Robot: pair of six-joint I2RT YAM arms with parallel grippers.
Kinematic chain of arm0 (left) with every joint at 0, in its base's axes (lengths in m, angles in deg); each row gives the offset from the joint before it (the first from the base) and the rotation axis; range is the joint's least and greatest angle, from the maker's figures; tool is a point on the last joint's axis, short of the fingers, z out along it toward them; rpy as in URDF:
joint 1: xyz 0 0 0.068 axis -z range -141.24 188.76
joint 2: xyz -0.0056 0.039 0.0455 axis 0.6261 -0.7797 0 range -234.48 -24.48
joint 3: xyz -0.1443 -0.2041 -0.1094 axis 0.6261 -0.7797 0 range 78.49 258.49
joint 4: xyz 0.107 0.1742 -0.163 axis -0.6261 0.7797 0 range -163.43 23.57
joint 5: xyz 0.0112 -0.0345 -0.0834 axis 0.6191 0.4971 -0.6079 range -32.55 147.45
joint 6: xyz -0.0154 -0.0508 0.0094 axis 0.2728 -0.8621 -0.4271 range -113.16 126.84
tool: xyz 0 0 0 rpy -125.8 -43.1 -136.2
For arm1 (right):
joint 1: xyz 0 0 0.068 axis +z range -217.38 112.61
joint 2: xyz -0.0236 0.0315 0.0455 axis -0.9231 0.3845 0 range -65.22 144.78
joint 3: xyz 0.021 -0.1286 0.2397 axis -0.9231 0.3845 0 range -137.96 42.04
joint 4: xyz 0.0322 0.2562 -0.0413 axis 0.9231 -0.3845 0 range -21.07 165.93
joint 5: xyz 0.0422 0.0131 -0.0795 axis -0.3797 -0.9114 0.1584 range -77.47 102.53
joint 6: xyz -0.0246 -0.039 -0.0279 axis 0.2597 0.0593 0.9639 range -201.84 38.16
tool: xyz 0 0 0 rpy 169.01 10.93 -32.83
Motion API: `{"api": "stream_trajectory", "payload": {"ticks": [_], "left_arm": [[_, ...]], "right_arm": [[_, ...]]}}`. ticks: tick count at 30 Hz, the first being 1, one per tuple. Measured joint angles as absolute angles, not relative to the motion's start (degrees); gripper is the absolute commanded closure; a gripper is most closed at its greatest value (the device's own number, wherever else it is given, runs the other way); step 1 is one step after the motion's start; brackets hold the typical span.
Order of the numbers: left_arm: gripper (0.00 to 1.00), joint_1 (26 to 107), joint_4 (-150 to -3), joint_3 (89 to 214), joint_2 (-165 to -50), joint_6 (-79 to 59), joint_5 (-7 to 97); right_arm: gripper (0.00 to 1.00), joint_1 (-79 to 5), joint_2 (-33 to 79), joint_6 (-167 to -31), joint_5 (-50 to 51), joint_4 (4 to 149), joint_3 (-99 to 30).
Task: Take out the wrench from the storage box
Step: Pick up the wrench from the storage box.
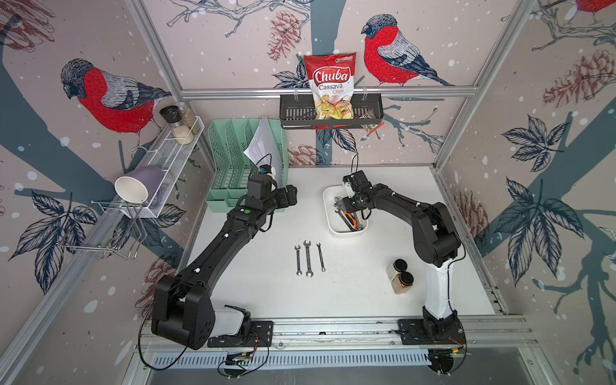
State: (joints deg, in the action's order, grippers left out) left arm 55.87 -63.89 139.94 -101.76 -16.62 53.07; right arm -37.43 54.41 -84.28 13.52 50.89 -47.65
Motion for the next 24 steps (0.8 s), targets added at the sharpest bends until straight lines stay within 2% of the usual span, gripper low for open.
{"api": "stream_trajectory", "payload": {"ticks": [18,24], "left_arm": [[0.06,55.82,-63.74,139.68,-102.04,-15.64,52.96],[0.06,55.76,-63.74,139.66,-101.95,-15.64,52.96]], "right_arm": [[0.62,-35.90,56.33,-80.45,13.22,50.10,-47.59],[0.58,-35.81,57.36,-80.30,13.15,50.06,-48.16]]}}
